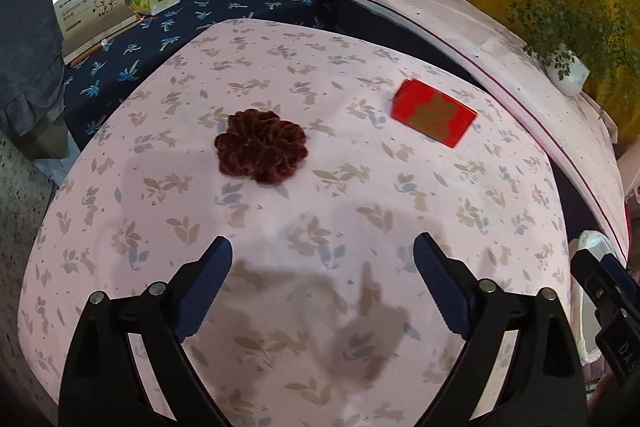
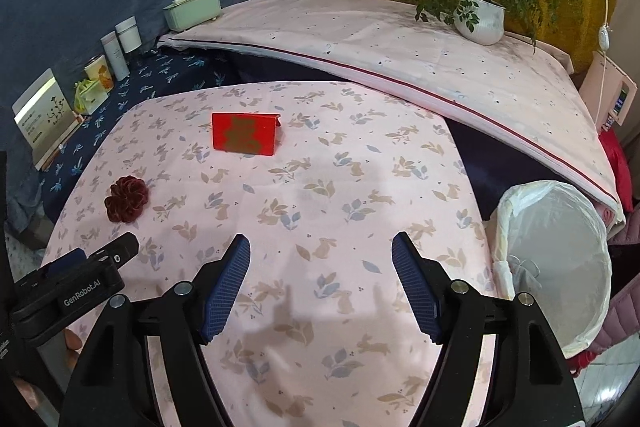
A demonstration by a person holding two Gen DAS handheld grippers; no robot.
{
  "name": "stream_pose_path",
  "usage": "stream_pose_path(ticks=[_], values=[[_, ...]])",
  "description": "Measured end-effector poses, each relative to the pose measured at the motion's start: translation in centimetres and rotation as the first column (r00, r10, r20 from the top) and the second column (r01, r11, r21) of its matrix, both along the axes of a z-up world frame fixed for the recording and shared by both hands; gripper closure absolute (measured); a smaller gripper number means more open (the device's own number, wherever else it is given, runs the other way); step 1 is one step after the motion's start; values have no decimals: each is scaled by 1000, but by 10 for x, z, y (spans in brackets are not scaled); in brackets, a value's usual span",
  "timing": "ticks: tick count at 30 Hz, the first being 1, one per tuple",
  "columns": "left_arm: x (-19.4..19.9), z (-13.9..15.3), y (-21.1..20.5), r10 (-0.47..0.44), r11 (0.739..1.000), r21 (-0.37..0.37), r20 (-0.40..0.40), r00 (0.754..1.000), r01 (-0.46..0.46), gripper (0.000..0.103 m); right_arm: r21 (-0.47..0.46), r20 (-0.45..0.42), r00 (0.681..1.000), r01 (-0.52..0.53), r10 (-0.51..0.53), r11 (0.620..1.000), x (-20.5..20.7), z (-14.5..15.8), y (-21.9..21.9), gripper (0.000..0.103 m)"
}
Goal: Collect trash
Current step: 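Move both tools back to the table toward the dark red scrunchie and red card, then grasp the dark red scrunchie with the left tool while the right tool grasps the red card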
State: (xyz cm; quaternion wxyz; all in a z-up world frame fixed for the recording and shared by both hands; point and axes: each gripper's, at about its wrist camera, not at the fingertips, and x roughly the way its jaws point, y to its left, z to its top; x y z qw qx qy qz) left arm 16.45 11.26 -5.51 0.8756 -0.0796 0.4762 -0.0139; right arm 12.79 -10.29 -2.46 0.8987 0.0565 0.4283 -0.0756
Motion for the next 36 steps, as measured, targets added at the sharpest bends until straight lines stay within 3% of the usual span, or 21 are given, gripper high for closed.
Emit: stream_pose_path(ticks=[10, 14, 16, 18, 22, 24, 27, 36], values=[[65, -33, 49, 98, 995, 14, -57, 994, -97, 15, 39, -32, 999, -31, 32, 999, 67, -28, 23, 33], [84, -48, 58, 101, 995, -19, -87, 991, -103, 16, 41, -37, 998, -43, 45, 998, 94, -39, 31, 33], [91, -52, 59, 93, 994, -42, -95, 991, -97, 20, 47, -37, 998, -45, 47, 998, 107, -44, 32, 33], [97, -54, 58, 74, 994, -68, -108, 991, -81, 34, 53, -38, 998, -42, 44, 998, 119, -48, 33, 33], [104, -56, 51, 41, 994, -98, -109, 993, -52, 53, 51, -34, 999, -40, 41, 998, 144, -54, 31, 33], [107, -55, 45, 8, 993, -112, -113, 994, -21, 69, 49, -29, 999, -40, 42, 998, 154, -55, 29, 33], [109, -53, 36, -17, 992, -127, -101, 995, 4, 75, 66, -26, 999, -39, 40, 997, 167, -59, 22, 33], [132, -44, -1, -73, 992, -105, -63, 995, 66, 77, 136, -21, 998, -62, 66, 989, 190, -72, 14, 35]])
